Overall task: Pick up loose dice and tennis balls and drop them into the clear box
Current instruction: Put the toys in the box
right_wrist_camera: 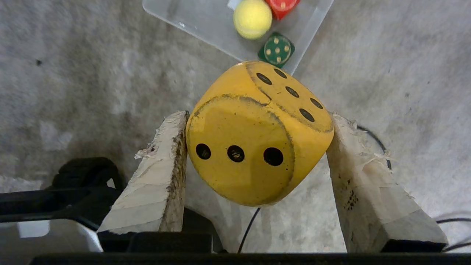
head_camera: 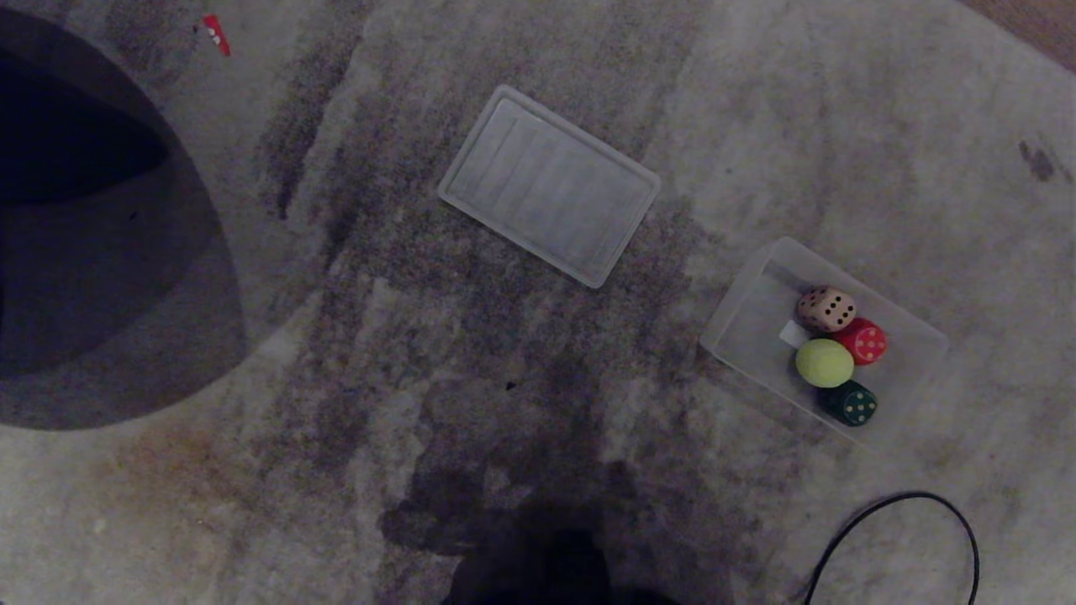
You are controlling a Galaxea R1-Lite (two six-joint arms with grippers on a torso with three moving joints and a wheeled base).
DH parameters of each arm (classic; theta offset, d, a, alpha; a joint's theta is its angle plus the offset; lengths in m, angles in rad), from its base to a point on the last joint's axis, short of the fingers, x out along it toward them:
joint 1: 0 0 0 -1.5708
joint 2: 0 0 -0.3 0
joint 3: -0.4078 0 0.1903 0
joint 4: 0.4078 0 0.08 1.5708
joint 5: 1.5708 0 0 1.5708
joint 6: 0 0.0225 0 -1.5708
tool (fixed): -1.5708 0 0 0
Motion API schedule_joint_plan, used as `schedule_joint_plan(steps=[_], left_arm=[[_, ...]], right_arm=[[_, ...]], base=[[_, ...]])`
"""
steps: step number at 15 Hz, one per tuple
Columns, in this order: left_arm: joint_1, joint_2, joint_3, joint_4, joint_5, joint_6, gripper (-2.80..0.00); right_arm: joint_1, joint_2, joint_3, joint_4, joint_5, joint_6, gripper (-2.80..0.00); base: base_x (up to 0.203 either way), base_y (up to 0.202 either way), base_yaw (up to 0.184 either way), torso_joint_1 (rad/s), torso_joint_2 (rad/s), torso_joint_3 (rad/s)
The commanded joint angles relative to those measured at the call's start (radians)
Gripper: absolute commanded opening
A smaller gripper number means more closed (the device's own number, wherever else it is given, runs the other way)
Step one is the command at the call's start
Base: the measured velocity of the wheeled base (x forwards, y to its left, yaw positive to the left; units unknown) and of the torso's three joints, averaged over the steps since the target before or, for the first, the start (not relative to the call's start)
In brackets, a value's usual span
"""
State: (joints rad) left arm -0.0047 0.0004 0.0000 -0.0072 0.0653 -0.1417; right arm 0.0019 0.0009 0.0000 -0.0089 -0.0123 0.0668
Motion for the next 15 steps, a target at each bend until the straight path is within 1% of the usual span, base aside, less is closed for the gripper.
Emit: schedule_joint_plan(steps=[1,5,8,10,12,15], left_arm=[[0.000,0.001,0.002,0.000,0.001,-0.001,-2.80],[0.000,0.001,0.002,0.000,0.001,-0.001,-2.80],[0.000,0.000,0.002,0.000,0.001,-0.001,-2.80],[0.000,0.001,0.002,0.000,0.001,-0.001,-2.80],[0.000,0.001,0.002,0.000,0.001,-0.001,-2.80],[0.000,0.001,0.002,0.000,0.001,0.001,-2.80]], right_arm=[[0.000,-0.001,0.002,0.000,0.000,0.001,-2.80],[0.001,-0.001,0.002,0.000,0.000,0.001,-2.80],[0.000,-0.001,0.001,0.002,-0.005,0.001,-2.80],[0.000,0.009,-0.028,0.040,-0.015,0.004,-2.80],[0.000,0.105,-0.118,0.093,-0.021,0.015,-2.80],[0.001,0.327,-0.220,0.110,-0.023,0.080,-2.80]], base=[[0.000,0.000,0.000,0.004,0.00,-0.188],[0.000,0.000,0.000,0.003,0.00,-0.169],[0.000,0.000,0.000,0.004,0.00,-0.022],[0.000,0.000,0.000,0.000,0.00,0.000],[0.000,0.000,0.000,0.000,0.00,0.000],[0.000,0.000,0.000,0.000,0.00,0.000]])
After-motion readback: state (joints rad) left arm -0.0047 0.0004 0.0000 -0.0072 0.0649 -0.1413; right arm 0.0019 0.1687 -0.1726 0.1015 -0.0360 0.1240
